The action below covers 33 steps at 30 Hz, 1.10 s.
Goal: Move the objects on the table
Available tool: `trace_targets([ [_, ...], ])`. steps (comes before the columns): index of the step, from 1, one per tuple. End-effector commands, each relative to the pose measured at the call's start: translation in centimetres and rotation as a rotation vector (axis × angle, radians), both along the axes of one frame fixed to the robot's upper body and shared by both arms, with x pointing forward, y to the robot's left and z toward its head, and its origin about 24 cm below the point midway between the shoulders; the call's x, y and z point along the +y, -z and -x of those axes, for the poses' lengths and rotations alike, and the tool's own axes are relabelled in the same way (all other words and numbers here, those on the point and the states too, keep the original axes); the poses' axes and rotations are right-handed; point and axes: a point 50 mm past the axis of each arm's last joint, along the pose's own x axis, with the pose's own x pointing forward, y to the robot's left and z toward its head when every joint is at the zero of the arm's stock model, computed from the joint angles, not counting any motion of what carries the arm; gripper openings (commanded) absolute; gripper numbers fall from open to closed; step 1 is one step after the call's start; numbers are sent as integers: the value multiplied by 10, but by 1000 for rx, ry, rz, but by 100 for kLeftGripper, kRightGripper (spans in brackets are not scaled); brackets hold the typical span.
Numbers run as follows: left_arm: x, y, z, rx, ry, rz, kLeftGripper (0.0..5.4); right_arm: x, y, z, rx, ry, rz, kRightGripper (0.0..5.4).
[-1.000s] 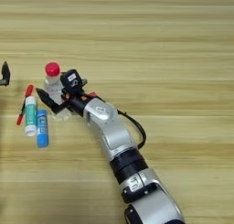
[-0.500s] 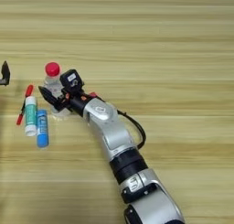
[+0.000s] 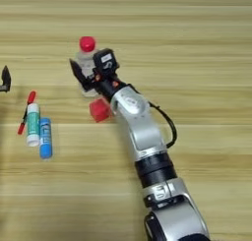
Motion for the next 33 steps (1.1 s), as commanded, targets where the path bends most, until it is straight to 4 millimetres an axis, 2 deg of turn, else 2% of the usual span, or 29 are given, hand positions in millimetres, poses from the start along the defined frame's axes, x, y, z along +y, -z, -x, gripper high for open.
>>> trace_targets([
  [1, -5, -4, -2, -16, 9, 0, 540, -25, -34, -7, -116, 136, -4, 334],
  [3, -6, -4, -1, -18, 10, 0, 540, -40, -35, -9, -109, 208, 1, 334],
  [7, -6, -4, -1, -19, 12, 2, 540, -72, -20, -9, -20, 357, 5, 334],
  [12, -7, -4, -1, -19, 12, 2, 540, -89, 6, -5, 99, 423, 20, 333],
  [17, -7, -4, -1, -18, 11, 1, 540, -92, 28, -1, 198, 428, 3, 333],
  [22, -7, -4, -1, -19, 10, 1, 540, -86, 43, 3, 248, 404, -4, 333],
  [33, -6, -5, -1, -23, 6, 3, 540, -82, 55, 1, 245, 393, 3, 331],
])
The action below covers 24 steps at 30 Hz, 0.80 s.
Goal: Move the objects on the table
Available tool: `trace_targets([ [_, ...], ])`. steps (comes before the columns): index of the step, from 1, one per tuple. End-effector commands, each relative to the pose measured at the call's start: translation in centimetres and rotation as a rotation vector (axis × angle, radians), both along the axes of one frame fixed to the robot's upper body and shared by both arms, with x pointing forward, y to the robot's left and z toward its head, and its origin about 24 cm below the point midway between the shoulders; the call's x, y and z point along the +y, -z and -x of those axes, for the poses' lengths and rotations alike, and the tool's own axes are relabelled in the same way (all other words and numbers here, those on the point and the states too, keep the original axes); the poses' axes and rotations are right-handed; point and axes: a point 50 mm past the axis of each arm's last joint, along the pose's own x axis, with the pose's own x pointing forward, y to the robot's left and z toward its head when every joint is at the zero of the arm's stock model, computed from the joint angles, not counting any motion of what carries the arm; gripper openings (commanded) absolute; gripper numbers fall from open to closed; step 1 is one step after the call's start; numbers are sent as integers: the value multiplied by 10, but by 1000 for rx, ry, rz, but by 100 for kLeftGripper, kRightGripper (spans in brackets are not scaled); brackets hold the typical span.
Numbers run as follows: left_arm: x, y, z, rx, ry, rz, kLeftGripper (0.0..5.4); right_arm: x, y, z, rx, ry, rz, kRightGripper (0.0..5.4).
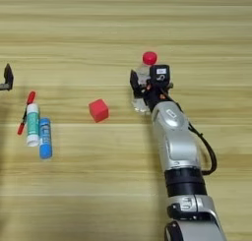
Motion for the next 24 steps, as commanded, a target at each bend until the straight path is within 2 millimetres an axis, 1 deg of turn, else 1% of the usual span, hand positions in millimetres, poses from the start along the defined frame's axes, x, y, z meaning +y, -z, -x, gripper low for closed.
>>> trace_targets([
  [1, 0, -2, 0, -2, -4, -7, 540, 2, 8, 0, 34, -11, 1, 331],
  [2, 0, -2, -1, -1, -4, -7, 540, 3, 9, 0, 34, -13, 1, 331],
  [3, 0, -2, -1, -1, -4, -7, 540, 3, 9, 0, 34, -15, 2, 360],
  [8, 1, -1, -1, 1, -4, -8, 540, 3, 9, 0, 25, -17, 15, 416],
  [12, 1, -2, 0, 0, -4, -8, 540, 3, 3, 0, -21, -12, 32, 453],
  [13, 1, -2, 0, 0, -4, -8, 540, 3, 2, 0, -32, -14, 34, 474],
  [14, 1, -2, 0, 0, -4, -8, 540, 4, 1, 0, -43, -15, 33, 478],
  [18, 1, -1, 0, 0, -4, -8, 540, 6, -7, 0, -94, -25, 40, 536],
  [24, 1, -1, 0, 0, -5, -9, 540, 4, -23, 2, -213, -34, 29, 539],
])
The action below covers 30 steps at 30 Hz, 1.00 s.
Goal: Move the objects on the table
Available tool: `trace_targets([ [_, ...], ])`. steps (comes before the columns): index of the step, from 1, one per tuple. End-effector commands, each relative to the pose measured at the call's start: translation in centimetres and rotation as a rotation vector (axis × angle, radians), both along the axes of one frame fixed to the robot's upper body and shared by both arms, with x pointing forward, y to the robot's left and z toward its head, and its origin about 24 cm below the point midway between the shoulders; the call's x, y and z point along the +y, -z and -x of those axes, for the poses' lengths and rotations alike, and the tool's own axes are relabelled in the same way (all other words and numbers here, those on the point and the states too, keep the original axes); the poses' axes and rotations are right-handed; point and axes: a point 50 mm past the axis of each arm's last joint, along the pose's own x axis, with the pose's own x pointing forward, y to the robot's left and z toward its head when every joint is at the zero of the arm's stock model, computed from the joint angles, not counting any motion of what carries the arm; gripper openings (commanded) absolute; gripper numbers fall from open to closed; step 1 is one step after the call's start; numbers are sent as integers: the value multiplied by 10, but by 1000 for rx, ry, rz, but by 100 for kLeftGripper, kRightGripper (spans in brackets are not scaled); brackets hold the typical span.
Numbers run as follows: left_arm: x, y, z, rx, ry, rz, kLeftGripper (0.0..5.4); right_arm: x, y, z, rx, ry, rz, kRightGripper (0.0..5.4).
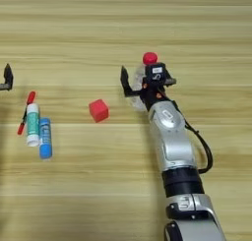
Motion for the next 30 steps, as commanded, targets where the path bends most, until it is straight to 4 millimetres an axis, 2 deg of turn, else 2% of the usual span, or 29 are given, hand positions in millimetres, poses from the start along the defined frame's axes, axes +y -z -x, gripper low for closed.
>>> trace_targets([
  [1, 0, -1, 0, 0, -4, -9, 540, -2, -16, 1, -95, -4, -5, 539],
  [10, 0, -2, 0, -1, -4, -8, 540, -7, -34, 8, -232, 26, -45, 539],
  [15, -2, -2, -1, 0, -3, -7, 540, 14, -50, 27, -377, -120, -55, 539],
  [24, -3, -1, -2, 4, -5, -9, 540, 39, -35, 34, -318, -272, 39, 539],
  [30, -3, -1, -2, 4, -4, -10, 540, 56, -2, 28, -116, -356, 59, 539],
])
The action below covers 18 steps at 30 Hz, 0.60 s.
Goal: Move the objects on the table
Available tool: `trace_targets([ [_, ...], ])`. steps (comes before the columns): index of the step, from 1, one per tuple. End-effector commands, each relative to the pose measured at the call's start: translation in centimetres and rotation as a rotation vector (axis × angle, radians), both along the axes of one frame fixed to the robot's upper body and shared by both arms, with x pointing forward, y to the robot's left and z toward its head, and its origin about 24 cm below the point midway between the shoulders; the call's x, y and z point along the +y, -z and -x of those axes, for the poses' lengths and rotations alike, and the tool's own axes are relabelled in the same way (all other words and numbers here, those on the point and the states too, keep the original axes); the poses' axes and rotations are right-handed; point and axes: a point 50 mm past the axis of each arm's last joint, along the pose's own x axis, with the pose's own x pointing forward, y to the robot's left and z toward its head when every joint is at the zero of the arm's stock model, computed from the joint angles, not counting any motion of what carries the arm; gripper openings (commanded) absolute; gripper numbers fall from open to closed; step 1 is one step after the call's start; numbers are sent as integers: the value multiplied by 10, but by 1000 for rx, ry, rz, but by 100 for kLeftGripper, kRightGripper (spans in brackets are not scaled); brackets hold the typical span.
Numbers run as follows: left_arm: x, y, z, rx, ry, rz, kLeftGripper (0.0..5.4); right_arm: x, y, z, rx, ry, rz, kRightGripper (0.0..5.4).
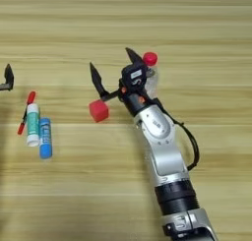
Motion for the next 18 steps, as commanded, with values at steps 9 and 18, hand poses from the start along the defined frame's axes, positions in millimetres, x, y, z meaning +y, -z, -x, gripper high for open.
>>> trace_targets([
  [9, -2, -1, -2, 4, 4, -12, 540, 15, 43, -9, 247, -51, 97, 539],
  [18, -3, -1, -2, 3, 5, -11, 540, 18, 66, -11, 410, -77, 109, 539],
])
